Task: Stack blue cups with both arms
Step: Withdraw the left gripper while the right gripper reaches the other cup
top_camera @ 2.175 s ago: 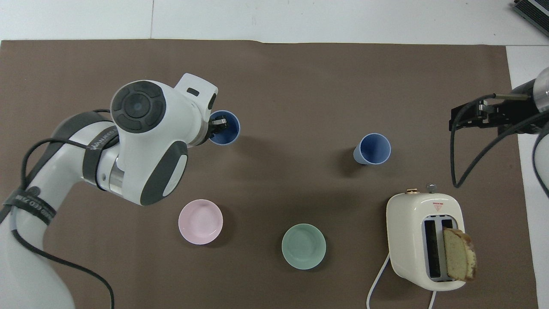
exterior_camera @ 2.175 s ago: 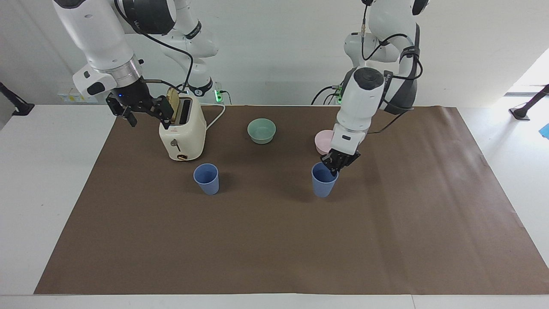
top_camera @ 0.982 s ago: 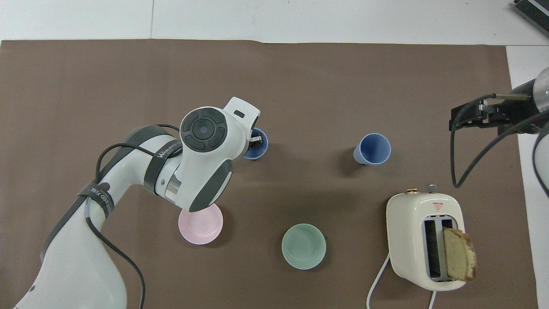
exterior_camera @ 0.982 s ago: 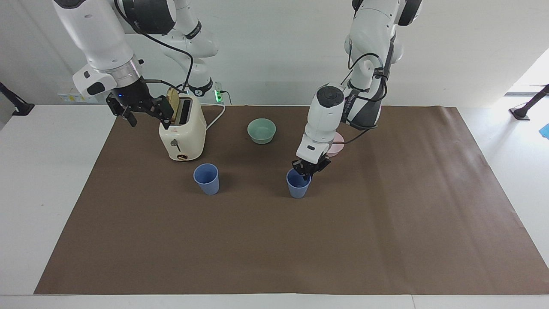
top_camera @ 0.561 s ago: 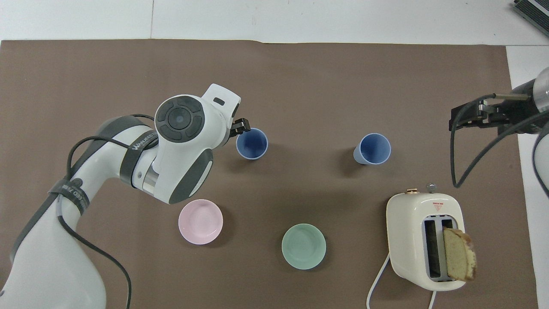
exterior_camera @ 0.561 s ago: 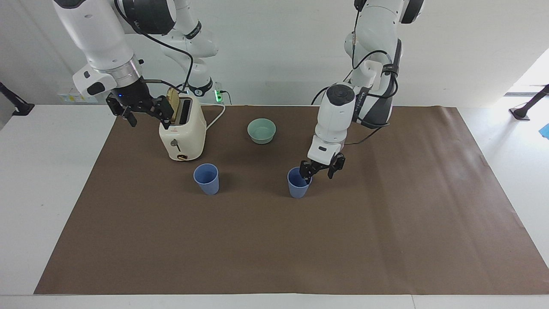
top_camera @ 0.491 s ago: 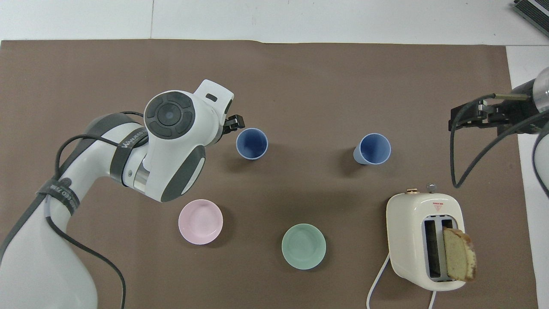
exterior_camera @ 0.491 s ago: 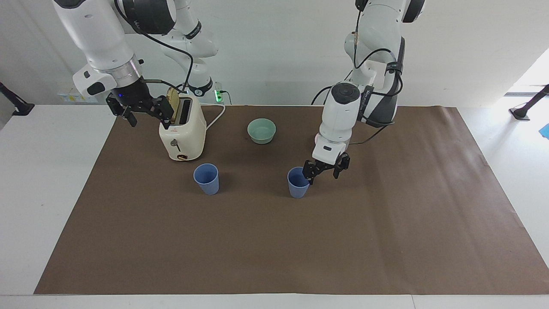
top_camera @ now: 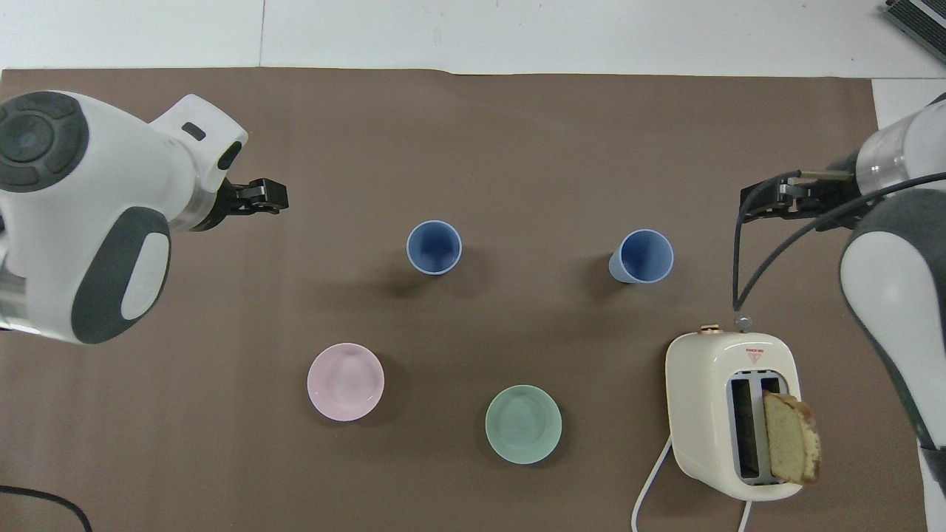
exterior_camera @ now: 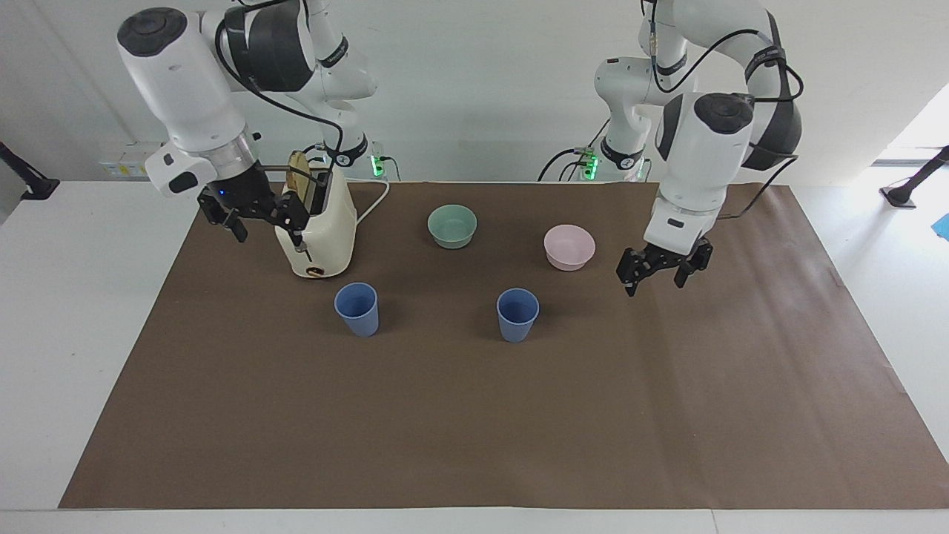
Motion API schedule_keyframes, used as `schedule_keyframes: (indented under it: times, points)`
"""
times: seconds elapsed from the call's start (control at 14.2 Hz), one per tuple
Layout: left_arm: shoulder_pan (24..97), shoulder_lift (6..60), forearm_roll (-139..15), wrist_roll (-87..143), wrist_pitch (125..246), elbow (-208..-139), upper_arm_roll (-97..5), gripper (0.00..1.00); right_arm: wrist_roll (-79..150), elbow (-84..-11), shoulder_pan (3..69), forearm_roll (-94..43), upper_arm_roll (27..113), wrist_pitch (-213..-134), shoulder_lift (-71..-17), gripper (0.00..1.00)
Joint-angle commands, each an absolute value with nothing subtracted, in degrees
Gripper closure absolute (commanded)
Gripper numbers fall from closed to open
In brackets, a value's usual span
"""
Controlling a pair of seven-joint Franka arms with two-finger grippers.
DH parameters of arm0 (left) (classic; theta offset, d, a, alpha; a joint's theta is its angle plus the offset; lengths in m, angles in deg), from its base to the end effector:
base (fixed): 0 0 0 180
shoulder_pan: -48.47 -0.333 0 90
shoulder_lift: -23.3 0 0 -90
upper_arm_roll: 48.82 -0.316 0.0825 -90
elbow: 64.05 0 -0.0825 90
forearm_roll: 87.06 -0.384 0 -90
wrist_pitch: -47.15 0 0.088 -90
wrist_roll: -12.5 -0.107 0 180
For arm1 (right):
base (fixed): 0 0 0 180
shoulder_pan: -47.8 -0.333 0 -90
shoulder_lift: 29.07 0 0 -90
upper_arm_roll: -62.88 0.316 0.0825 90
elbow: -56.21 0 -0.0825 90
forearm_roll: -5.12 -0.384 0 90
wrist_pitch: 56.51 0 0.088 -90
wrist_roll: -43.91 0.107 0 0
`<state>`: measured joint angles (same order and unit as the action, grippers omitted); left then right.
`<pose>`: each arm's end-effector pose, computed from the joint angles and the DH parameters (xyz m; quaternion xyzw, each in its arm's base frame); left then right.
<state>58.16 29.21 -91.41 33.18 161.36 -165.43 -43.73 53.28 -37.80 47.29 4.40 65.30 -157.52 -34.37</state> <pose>0.5876 -0.1483 0.5082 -0.9969 -0.0384 -0.0671 0.0110 0.5940 0.0305 0.5550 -0.9982 0.0574 -0.0139 0.0097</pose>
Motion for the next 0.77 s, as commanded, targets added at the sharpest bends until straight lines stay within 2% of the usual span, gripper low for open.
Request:
schedule_keyframes:
  times: [0.0, 0.21, 0.42, 0.7]
  points:
    - [54.19, 26.29, -90.05, 25.27, 157.81, -166.53, -43.02, 0.0, 52.26, -43.97, 46.4, 3.54, 65.61, -164.42, -35.64, 0.0]
    - [50.94, 24.01, -89.35, 16.92, 153.86, -166.09, -43.11, 0.0, 52.17, -47.75, 44.9, 3.45, 65.61, -171.44, -37.77, 0.0]
    - [49.7, 21.2, -88.56, 12.68, 150.34, -165.74, -43.55, 0.0, 52.26, -48.55, 44.9, 3.45, 65.61, -173.04, -41.18, 0.0]
    - [49.7, 20.22, -87.85, 12.76, 142.52, -159.42, -43.81, 0.0, 52.43, -49.6, 44.55, 3.45, 65.96, -174.45, -42.86, 0.0]
